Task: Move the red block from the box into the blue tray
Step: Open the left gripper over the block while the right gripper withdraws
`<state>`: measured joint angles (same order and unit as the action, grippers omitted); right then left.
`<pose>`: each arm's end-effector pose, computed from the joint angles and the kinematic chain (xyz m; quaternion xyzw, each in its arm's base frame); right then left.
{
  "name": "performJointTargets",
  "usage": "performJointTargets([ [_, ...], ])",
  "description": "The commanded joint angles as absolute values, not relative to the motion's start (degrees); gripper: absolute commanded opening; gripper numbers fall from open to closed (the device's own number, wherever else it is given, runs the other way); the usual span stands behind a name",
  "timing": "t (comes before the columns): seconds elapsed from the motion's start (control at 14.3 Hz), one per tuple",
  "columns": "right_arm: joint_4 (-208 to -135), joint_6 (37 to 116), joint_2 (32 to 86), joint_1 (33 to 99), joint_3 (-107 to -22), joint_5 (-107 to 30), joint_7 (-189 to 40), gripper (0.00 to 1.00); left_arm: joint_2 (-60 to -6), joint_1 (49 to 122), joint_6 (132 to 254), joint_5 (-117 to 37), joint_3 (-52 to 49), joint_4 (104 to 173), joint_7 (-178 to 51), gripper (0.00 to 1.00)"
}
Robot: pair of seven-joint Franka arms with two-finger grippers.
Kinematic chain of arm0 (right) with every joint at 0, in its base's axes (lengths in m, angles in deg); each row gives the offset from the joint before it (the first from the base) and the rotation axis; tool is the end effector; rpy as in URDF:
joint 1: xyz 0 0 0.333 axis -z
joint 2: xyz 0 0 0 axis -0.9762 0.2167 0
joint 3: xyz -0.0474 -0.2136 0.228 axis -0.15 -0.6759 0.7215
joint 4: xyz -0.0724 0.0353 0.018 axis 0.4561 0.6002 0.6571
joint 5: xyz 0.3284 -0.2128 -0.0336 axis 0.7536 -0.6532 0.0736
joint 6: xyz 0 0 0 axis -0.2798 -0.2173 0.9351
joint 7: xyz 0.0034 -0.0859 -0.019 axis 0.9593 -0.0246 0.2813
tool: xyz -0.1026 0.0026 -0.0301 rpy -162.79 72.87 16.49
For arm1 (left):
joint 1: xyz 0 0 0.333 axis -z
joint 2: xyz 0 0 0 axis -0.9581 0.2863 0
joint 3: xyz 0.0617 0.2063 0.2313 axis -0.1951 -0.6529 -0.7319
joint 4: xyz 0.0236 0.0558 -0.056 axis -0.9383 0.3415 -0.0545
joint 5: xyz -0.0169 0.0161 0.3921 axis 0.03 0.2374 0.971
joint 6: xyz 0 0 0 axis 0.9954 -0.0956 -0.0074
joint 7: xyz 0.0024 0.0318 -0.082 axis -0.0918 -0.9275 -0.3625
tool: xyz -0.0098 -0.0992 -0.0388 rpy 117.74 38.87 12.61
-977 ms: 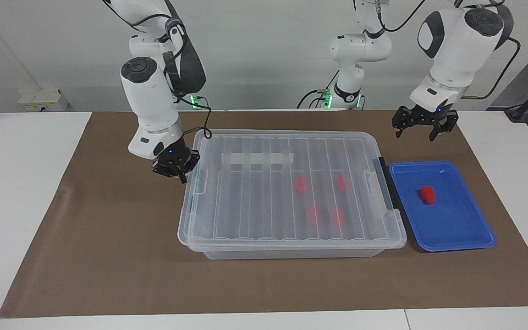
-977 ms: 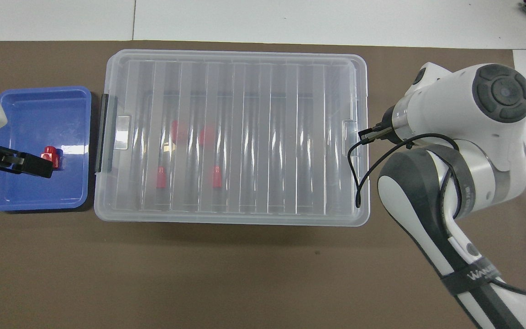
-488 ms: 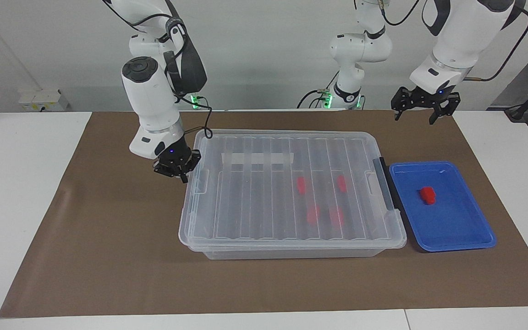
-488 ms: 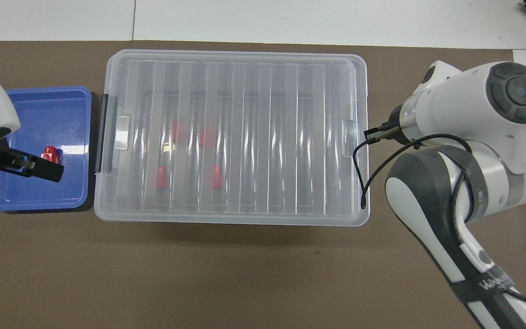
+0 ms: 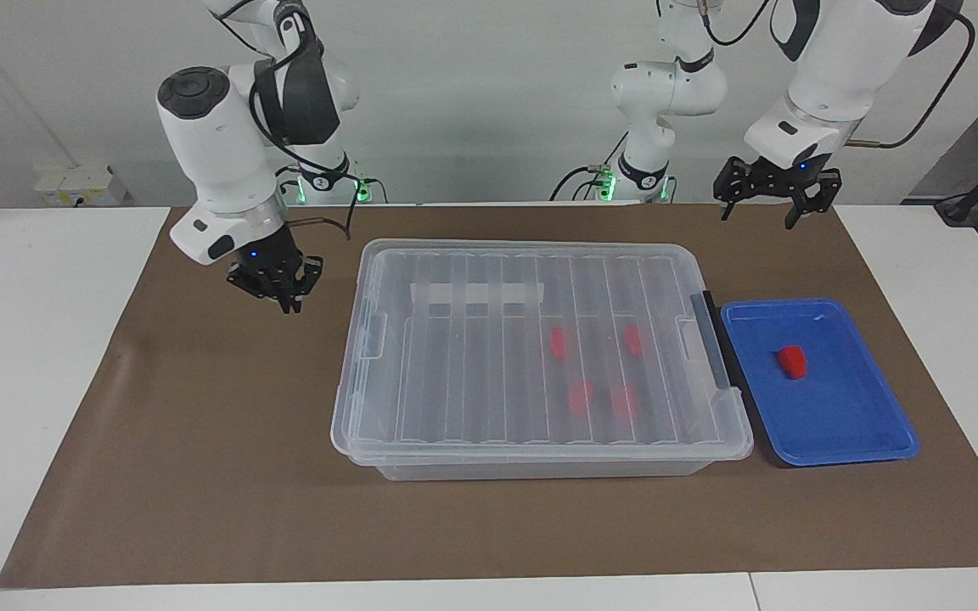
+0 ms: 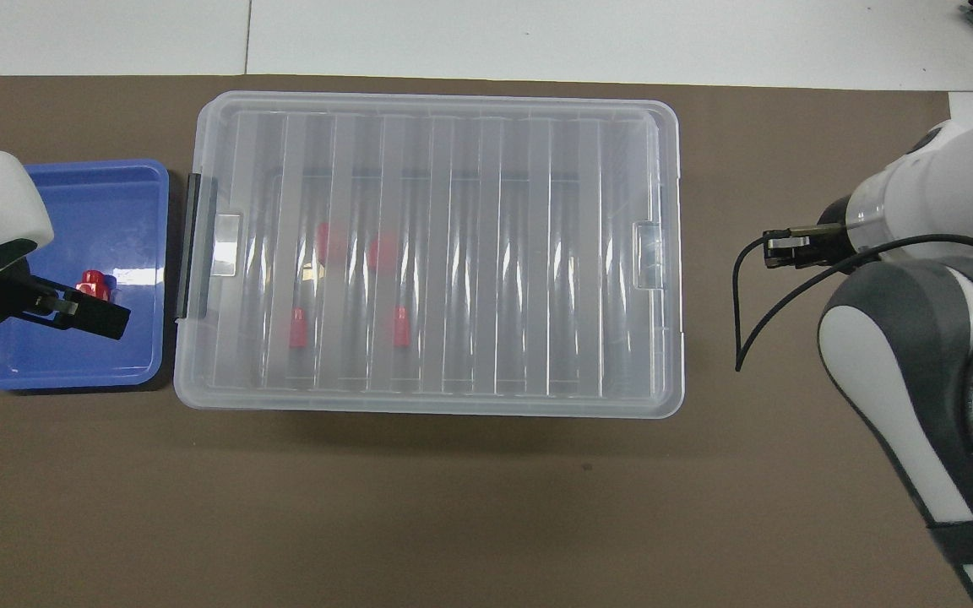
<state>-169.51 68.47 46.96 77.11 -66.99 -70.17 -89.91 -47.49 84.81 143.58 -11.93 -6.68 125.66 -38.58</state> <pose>0.5851 0.0491 0.5232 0.9992 -0.0207 0.0351 0.0027 0.5198 -0.0791 0.6139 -0.9857 0.1643 0.0270 0.0247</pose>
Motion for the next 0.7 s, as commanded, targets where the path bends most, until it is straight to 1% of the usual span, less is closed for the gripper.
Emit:
performJointTargets([
  [0.0,-169.6,66.0,43.6,77.0,-68.8,-69.2,-92.3,1.0,-47.5,88.3,142.5,-12.0,-9.4,125.0,-38.6,1.0],
  [0.42,-161.7,56.6,42.3,77.1,-72.1,-69.2,-92.9,1.0,-48.1,87.8,142.5,-12.0,-9.3,125.3,-38.6,1.0],
  [0.63,-157.2,50.9,42.8,77.1,-72.2,-69.2,-93.0,1.0,-48.2,87.3,142.5,-12.0,-9.2,125.4,-38.6,1.0],
])
